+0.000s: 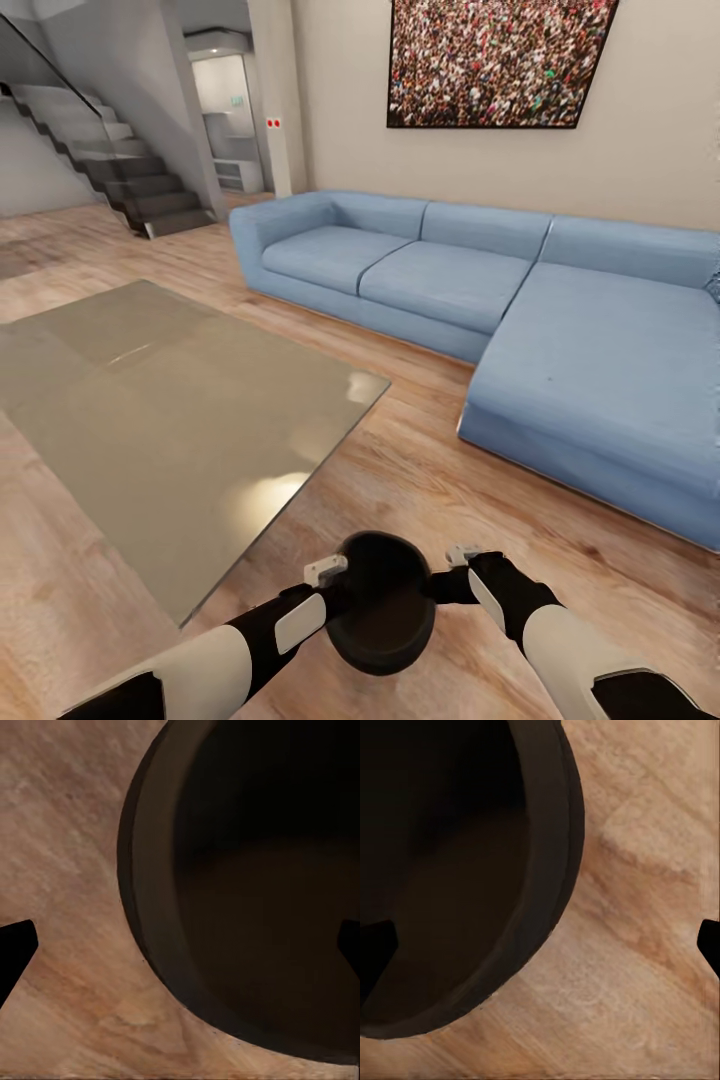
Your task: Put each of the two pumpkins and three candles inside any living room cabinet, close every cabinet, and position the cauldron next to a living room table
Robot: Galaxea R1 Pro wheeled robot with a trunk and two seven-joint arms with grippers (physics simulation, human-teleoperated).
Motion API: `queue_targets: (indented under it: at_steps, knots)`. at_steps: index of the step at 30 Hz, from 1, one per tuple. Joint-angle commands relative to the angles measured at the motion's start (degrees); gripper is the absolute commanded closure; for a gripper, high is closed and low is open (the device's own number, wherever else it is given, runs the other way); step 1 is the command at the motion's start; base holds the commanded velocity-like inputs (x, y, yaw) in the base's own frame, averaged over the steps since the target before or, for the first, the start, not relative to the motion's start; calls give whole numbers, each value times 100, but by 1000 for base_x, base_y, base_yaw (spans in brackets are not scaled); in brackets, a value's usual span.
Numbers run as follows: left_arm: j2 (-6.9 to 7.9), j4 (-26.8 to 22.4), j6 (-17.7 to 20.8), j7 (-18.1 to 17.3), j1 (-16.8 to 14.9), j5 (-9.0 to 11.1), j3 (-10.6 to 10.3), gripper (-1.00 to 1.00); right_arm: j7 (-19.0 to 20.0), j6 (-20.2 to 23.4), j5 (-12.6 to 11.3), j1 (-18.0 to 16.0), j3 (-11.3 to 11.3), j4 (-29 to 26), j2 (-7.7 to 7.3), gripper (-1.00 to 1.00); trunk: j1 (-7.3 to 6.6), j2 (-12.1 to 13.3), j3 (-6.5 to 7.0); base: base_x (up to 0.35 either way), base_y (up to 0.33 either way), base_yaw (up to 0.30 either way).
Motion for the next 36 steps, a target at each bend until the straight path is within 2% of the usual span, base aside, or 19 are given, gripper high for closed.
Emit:
queue_targets:
  at_steps: [1, 15, 36]
  knots:
    - [0, -1, 0, 0, 0, 1, 0, -100, 0, 0, 0, 0, 0, 0, 0, -100, -23, 42, 18, -333, 0, 0]
    - [0, 1, 0, -1, 0, 1, 0, -100, 0, 0, 0, 0, 0, 0, 0, -100, -330, 603, 270, -327, 0, 0]
    - [0, 6, -4, -1, 0, 1, 0, -100, 0, -9, -22, 0, -9, 0, -8, -100, -791, 1445, 647, -33, 0, 0]
